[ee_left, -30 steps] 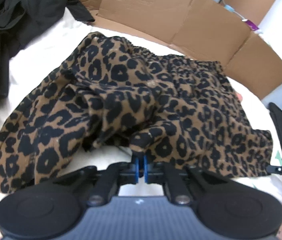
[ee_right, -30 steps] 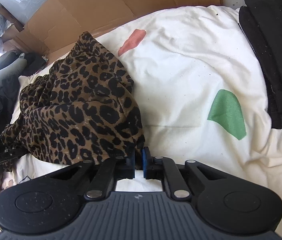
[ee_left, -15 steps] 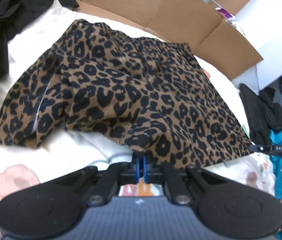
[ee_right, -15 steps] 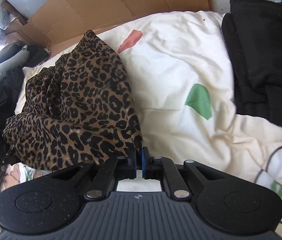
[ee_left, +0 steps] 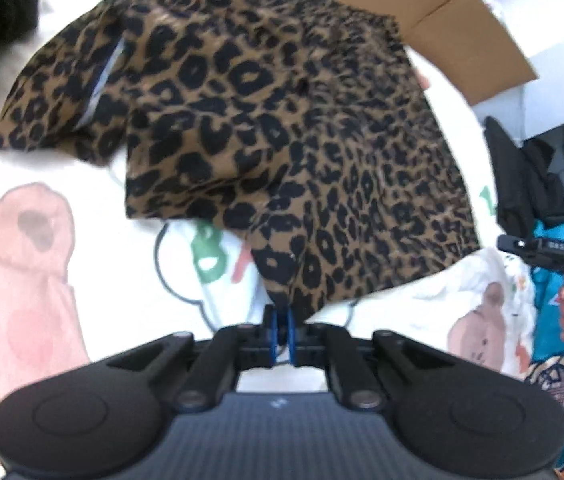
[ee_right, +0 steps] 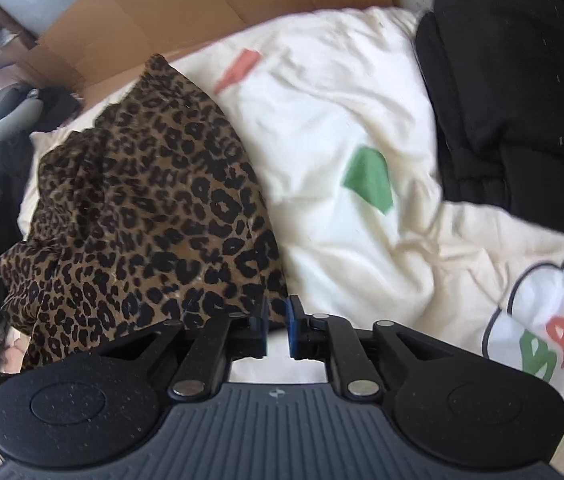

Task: Fold clothes

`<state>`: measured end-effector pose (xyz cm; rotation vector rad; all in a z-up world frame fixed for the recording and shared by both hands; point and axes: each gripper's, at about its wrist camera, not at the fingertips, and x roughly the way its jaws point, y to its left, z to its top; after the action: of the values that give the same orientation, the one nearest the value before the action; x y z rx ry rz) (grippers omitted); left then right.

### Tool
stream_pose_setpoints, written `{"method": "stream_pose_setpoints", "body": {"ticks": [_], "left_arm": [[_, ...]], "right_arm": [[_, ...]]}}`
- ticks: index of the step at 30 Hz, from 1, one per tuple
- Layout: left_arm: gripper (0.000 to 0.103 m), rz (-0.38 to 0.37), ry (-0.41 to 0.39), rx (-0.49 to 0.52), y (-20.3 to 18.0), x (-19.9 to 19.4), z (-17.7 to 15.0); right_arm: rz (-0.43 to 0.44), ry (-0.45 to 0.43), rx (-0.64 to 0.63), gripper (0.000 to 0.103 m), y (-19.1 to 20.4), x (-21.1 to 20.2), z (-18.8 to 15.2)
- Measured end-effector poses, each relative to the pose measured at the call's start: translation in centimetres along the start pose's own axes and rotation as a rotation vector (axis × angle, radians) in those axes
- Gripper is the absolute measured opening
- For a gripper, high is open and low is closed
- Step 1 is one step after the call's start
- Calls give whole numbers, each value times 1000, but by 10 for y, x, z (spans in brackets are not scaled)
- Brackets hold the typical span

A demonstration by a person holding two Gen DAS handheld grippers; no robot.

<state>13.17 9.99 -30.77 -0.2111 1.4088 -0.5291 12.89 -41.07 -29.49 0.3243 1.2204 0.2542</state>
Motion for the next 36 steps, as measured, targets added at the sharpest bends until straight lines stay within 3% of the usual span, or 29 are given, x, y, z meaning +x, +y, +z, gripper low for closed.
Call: {"method": "stream_pose_setpoints", "body": {"ticks": [2,4,5,9,11,14,15,16,17,31,34,36], "left_arm": [[22,19,-4,4,-2,2,3],[49,28,-18,12,-5,3,7],[54,33,-29,13,-7,4,10],[58,37,-50,-4,-8,12,17],[57,37,-48,-30,-6,20,19],[46,-3,-30,-77,-2,29,19],[33,-24,-22,-107,0,32,19],[10,-37,-21,-132,3,35,19],[5,-28,-20,-135,3,36,19],[5,14,-38,-104,9,27,21],[5,17,-29,-111,11,28,20],[5,21,-24,-110,11,29,21]], "right_arm": [[3,-6,15,43,-5,3,-2],[10,-17,24,44,-8,6,-4],[12,-25,30,44,-10,7,-4],[27,-71,64,44,-21,13,1],[35,-85,85,42,-26,17,4],[50,-83,102,42,-28,25,8],[55,-79,97,42,-27,28,9],[60,-75,92,42,-26,31,9],[63,-69,89,42,-25,35,10],[92,-28,60,40,-17,57,2],[94,-26,62,30,-14,59,2],[98,-18,61,29,-11,62,0]]}}
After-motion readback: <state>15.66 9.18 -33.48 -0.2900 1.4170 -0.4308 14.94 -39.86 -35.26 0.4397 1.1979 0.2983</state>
